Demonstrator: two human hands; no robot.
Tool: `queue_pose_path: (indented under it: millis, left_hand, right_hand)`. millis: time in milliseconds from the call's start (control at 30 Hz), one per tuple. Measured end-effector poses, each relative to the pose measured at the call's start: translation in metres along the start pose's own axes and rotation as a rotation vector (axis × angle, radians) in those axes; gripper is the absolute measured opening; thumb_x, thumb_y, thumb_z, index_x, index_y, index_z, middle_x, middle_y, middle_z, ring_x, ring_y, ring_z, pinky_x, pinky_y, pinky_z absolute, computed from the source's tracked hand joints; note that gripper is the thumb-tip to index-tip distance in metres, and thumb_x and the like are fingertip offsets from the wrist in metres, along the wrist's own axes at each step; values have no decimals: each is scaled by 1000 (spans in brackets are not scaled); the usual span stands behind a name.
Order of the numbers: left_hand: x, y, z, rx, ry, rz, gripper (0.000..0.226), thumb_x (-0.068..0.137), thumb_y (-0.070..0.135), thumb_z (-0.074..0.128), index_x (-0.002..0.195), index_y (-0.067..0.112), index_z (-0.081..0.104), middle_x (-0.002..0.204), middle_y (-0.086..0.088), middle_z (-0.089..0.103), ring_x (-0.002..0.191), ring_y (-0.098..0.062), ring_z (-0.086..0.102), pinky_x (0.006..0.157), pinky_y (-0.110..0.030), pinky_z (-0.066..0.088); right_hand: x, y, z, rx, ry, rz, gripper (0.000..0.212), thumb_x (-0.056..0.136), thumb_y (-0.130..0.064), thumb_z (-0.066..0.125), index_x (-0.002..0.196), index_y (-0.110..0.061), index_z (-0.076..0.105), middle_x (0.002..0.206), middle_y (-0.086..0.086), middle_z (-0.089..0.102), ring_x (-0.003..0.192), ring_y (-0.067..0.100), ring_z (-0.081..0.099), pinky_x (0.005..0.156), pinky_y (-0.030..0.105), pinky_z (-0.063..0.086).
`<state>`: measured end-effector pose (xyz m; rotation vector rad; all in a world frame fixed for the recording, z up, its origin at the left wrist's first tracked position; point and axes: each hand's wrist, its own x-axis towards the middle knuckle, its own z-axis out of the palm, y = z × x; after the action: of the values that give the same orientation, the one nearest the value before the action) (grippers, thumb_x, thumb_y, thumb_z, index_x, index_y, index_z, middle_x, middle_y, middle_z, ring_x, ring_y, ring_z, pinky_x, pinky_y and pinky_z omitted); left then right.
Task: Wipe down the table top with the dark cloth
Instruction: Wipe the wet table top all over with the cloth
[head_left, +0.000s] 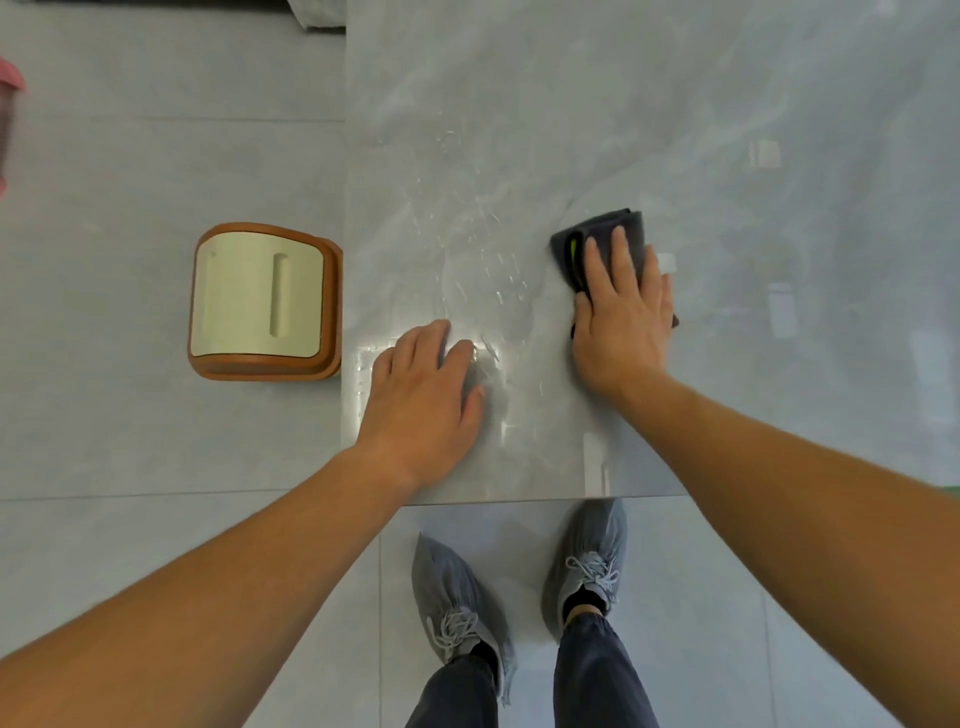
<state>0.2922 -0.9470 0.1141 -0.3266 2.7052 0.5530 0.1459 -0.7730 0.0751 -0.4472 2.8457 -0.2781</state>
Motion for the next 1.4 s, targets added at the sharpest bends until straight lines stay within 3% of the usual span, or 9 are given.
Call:
queue_pose_path:
  millis: [133, 233, 367, 467, 700, 933, 1167, 1267, 1400]
  left_hand:
    - [6, -5, -8, 9, -1, 16, 45, 102, 42, 37, 143, 22, 38, 157, -4, 26, 143, -25, 22, 117, -41, 19]
    - [13, -5, -12, -12, -7, 26, 49, 102, 43, 36, 146, 22, 33, 162, -5, 17, 147, -24, 14, 119, -40, 15]
    - [36, -6, -19, -33, -8, 22, 54, 103, 43, 34, 152, 22, 25, 166, -6, 3, 152, -23, -1, 121, -37, 5]
    - [59, -5, -25, -33, -13, 4, 59, 104, 44, 31, 157, 22, 17, 168, -6, -5, 153, -22, -8, 121, -37, -1]
    - [121, -5, -51, -29, 18, -36, 60, 103, 43, 31, 158, 22, 16, 168, -8, -5, 153, -24, -9, 121, -40, 2]
    - [172, -12, -75, 30, 31, -76, 62, 103, 45, 30, 158, 22, 14, 167, -8, -7, 153, -25, -11, 122, -42, 1]
    - [213, -22, -92, 42, 45, -129, 63, 103, 47, 28, 158, 23, 12, 168, -9, -4, 153, -26, -9, 121, -44, 3]
    - [214, -27, -91, 65, 56, -121, 61, 102, 47, 27, 157, 23, 16, 168, -8, 2, 154, -27, -4, 121, -44, 7]
    - [215, -31, -88, 70, 78, -115, 59, 103, 48, 26, 157, 25, 20, 167, -8, 8, 154, -28, 1, 121, -45, 11]
  right_hand:
    - [-43, 0, 7, -70, -89, -319, 57, 102, -34, 35, 157, -30, 22, 167, 0, 12, 152, 35, 5, 123, 53, 4]
    - [-25, 10, 2, -83, -144, -381, 57, 101, -38, 32, 157, -31, 23, 167, -3, 12, 153, 32, 6, 123, 52, 4]
    - [56, 9, -12, -42, -34, -211, 57, 101, -33, 35, 157, -30, 23, 167, 0, 13, 152, 34, 9, 123, 53, 7]
    - [90, -1, -18, 19, 10, -34, 56, 104, -32, 32, 158, -31, 19, 168, -3, 6, 153, 31, 2, 124, 48, -1]
    - [64, 17, -19, -42, -116, -362, 57, 100, -33, 36, 156, -29, 27, 167, -3, 13, 153, 31, 5, 124, 49, 1]
    - [179, -4, -36, 22, -12, -148, 56, 103, -30, 34, 157, -31, 20, 168, -3, 6, 153, 33, 1, 124, 48, 0]
    - [184, 16, -36, -41, -101, -574, 55, 99, -36, 35, 153, -29, 36, 164, -3, 23, 151, 36, 16, 122, 54, 13]
    - [245, 7, -49, 5, 6, -357, 55, 98, -31, 39, 153, -27, 36, 164, 2, 23, 149, 40, 19, 120, 55, 15]
    - [292, -26, -53, 80, 62, -27, 55, 103, -31, 32, 157, -31, 22, 167, -4, 9, 153, 33, 2, 123, 49, 0]
